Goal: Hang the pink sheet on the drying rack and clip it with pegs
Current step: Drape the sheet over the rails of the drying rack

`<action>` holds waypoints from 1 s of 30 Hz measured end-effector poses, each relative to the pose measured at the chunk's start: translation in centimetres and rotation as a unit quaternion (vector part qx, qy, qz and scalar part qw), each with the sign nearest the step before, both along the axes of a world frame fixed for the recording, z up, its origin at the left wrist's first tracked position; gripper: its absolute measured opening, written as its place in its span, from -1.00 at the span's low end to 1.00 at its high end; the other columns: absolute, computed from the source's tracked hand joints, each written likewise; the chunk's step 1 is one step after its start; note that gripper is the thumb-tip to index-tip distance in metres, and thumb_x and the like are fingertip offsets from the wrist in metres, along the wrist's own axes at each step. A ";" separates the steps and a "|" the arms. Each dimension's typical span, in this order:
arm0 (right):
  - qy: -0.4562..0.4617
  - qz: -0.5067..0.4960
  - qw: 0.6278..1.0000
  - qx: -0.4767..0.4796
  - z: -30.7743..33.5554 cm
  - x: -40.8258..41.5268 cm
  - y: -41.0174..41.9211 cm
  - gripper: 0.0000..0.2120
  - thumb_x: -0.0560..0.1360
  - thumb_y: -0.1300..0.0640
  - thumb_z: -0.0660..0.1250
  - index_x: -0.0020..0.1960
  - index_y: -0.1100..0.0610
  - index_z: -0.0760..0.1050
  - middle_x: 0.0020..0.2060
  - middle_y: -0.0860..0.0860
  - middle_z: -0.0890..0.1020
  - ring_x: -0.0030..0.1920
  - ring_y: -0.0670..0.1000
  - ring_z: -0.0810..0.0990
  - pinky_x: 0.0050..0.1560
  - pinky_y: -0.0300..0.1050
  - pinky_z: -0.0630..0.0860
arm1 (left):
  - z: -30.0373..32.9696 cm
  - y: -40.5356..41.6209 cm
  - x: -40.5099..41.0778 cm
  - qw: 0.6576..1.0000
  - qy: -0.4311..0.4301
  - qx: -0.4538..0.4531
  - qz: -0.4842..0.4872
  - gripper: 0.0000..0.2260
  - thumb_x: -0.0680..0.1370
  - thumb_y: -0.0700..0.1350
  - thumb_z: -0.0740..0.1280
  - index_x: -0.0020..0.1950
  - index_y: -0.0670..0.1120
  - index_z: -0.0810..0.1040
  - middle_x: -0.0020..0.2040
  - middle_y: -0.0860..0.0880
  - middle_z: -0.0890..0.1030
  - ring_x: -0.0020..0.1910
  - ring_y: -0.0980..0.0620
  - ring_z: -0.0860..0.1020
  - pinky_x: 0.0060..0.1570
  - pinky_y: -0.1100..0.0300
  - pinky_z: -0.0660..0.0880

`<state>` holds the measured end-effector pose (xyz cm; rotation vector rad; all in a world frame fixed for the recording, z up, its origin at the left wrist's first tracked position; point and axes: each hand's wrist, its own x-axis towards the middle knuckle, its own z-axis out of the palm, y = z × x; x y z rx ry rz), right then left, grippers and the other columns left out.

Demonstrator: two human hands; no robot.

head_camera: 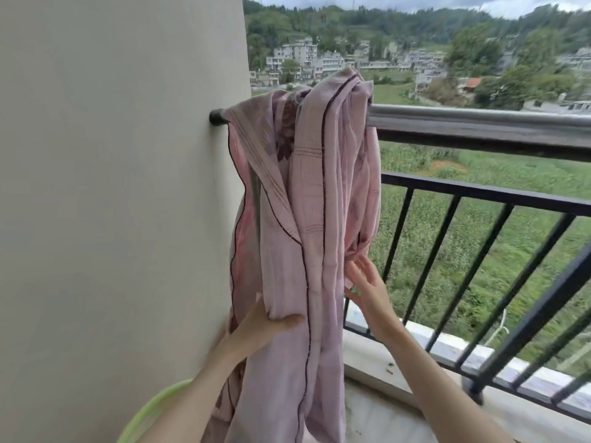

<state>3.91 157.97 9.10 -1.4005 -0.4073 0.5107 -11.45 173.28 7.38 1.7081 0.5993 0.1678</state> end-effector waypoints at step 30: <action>0.029 0.007 0.996 -0.082 -7.5 -5.9 -1.6 -0.80 0.39 0.07 0.45 -0.02 -0.11 0.56 -0.01 -0.05 0.68 -0.02 -0.06 0.65 -0.02 -0.13 0.56 | -12.7 -6.1 -4.2 0.985 0.117 0.096 -0.079 -0.42 0.38 0.21 0.36 0.36 0.08 0.35 0.24 0.15 0.49 0.25 0.11 0.43 0.05 0.36 0.30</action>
